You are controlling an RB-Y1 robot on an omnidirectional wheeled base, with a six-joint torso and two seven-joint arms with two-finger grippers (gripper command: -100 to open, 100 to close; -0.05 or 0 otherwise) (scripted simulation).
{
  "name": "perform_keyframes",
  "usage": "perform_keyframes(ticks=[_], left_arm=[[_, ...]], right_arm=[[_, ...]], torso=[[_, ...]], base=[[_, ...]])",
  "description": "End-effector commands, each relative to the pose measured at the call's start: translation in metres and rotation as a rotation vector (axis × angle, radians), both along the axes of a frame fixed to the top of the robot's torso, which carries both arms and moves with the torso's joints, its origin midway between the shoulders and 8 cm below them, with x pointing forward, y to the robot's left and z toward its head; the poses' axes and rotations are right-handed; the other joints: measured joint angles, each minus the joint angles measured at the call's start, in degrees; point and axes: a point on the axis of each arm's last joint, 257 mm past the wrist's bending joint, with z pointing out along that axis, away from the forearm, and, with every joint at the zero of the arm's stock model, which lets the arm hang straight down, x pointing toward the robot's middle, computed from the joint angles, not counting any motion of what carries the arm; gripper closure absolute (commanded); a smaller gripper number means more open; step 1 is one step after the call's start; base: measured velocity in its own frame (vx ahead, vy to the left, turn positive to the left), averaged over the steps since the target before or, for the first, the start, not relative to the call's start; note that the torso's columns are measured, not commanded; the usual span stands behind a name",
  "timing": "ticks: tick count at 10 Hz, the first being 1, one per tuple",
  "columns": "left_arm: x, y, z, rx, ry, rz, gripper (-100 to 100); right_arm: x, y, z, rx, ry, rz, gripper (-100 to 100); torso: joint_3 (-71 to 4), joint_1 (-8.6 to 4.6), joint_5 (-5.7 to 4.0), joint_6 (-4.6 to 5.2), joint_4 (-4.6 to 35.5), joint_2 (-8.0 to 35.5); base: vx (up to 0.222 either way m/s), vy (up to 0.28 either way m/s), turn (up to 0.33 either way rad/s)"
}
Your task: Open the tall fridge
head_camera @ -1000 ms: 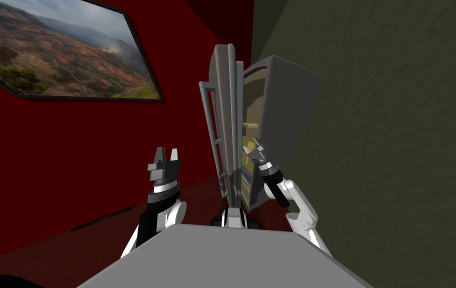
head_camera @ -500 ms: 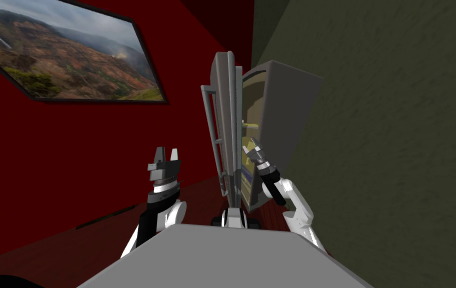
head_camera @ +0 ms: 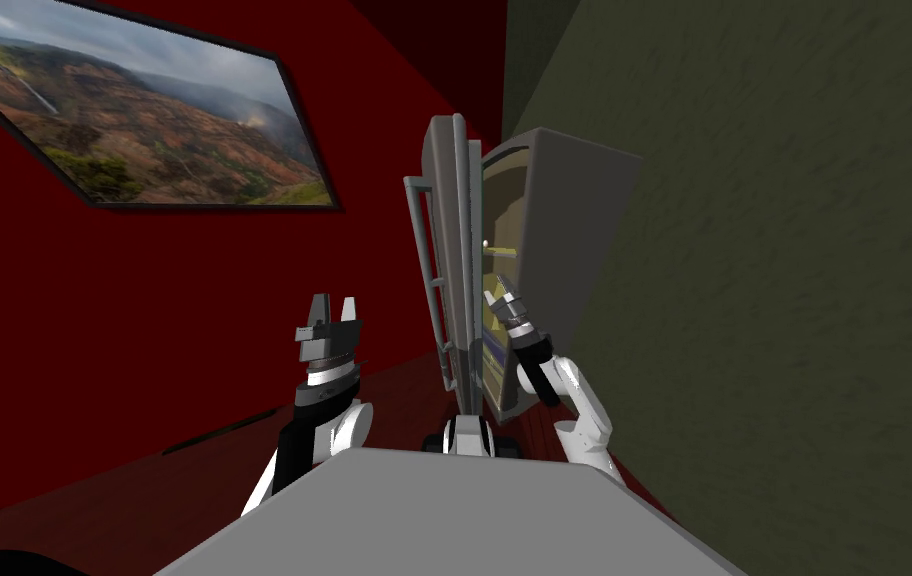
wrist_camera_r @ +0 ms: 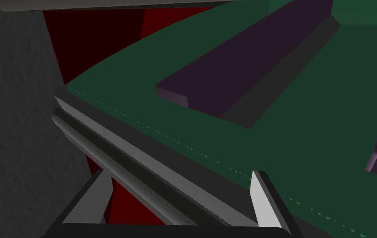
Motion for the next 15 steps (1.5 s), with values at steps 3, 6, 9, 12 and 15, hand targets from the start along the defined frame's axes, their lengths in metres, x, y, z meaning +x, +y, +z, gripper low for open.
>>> perform_keyframes(ticks=[3, 6, 9, 12, 15], left_arm=[[0.000, 0.000, 0.000, 0.000, 0.000, 0.000, 0], [0.000, 0.000, 0.000, 0.000, 0.000, 0.000, 0], [0.000, 0.000, 0.000, 0.000, 0.000, 0.000, 0], [0.000, 0.000, 0.000, 0.000, 0.000, 0.000, 0], [0.000, 0.000, 0.000, 0.000, 0.000, 0.000, 0]], right_arm=[[0.006, 0.002, 0.000, 0.032, 0.003, -0.042, -100], [0.011, 0.000, 0.011, 0.041, 0.002, -0.053, -100], [0.015, -0.002, 0.020, 0.049, 0.001, -0.063, -100], [0.018, -0.006, 0.008, 0.040, 0.030, -0.075, -100], [0.011, 0.000, 0.011, 0.041, 0.002, -0.053, 100]], torso=[[-0.2, 0.16, 0.12, -0.12, 0.3, -0.1], [0.3, -0.23, -0.08, 0.11, 0.2, 0.4], [0.1, 0.10, 0.10, -0.06, 0.4, 0.3], [0.1, 0.51, 0.29, -0.27, 0.6, 0.3], [1.0, -0.20, -0.11, 0.31, 0.4, 1.3]], base=[[-0.023, 0.000, -0.024], [-0.031, -0.022, -0.004], [0.005, -0.029, -0.001], [-0.015, -0.010, -0.020], [0.045, 0.037, 0.039]])
